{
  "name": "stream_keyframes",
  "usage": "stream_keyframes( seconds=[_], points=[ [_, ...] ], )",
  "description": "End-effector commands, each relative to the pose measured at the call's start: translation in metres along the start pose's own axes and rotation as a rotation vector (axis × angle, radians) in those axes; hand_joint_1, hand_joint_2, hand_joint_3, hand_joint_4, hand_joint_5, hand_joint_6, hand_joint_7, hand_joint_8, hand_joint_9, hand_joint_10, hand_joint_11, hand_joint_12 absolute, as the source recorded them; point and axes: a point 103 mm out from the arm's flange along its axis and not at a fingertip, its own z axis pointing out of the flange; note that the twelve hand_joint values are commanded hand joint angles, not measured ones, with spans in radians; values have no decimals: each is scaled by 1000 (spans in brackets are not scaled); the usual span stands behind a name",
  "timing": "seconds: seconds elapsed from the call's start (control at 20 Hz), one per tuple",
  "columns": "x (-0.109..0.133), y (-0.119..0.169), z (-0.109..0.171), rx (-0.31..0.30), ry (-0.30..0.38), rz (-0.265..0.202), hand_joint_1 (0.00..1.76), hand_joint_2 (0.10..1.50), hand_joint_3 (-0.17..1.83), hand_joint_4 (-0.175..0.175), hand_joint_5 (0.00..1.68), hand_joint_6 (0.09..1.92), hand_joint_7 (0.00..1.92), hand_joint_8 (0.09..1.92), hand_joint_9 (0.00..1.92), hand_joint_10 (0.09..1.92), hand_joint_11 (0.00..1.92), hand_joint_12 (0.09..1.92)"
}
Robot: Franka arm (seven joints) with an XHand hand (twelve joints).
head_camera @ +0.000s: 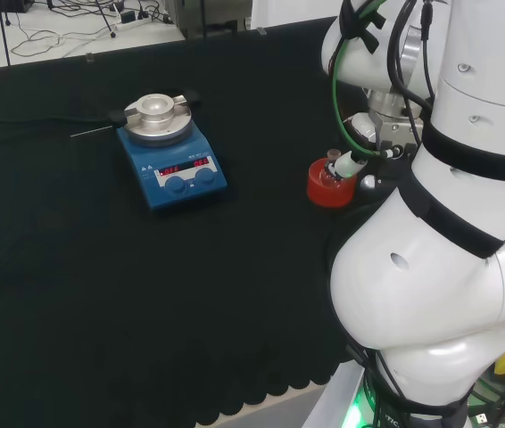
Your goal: Pick up the round-bottom flask.
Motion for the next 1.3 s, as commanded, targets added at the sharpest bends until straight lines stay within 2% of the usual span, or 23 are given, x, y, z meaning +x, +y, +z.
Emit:
stream_keyframes(
  seconds=[0.05,0.85,1.3],
  points=[
    [0,3,1,-8,0,-6,882,609,651,-40,512,635,233,705,405,716,44,1428],
    [4,9,6,-53,-10,-34,934,621,637,-49,680,712,285,722,453,721,73,1428],
    [6,11,6,-52,-24,-38,950,634,634,-60,888,729,326,716,498,691,111,1413]
  ],
)
